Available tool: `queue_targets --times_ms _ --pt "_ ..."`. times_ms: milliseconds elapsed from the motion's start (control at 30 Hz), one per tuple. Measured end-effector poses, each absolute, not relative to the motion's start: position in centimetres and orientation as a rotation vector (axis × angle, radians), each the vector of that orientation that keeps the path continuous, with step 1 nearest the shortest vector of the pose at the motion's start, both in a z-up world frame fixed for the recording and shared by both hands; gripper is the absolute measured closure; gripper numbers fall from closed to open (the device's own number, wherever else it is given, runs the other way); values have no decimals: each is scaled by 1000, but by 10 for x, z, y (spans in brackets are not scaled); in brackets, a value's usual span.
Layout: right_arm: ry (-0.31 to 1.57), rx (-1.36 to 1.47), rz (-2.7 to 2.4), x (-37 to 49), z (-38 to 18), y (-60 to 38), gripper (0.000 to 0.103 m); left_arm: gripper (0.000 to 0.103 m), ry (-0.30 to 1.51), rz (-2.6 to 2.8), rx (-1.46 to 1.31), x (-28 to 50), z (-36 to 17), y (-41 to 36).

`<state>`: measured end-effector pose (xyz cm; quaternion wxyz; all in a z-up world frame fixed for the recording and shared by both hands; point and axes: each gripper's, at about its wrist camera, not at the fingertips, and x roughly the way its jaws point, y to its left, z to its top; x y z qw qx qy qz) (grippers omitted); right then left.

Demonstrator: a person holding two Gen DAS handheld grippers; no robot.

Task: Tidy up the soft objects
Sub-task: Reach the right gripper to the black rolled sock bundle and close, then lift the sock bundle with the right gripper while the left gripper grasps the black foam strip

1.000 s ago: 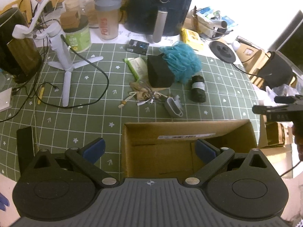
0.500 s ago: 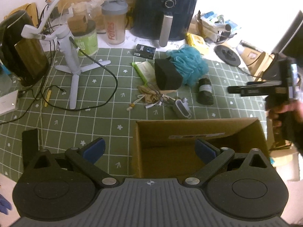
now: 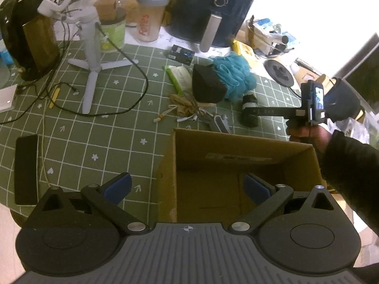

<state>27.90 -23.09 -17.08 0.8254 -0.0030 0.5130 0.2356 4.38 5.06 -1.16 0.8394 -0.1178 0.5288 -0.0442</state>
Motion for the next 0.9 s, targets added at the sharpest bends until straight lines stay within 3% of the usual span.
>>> queue_targets --times_ms 67,233,567,900 --pt "1112 -5 499 282 -177 -227 36 0 1115 -82 -254 43 -11 53" --pt "1147 -4 501 283 -187 -219 50 0 1111 -65 -262 45 -9 58" --pt "1176 -38 490 285 -184 -215 59 0 1095 -98 -258 56 -4 56" --pt "1137 -17 487 270 -161 -237 61 1 1100 -100 -173 72 -2 52"
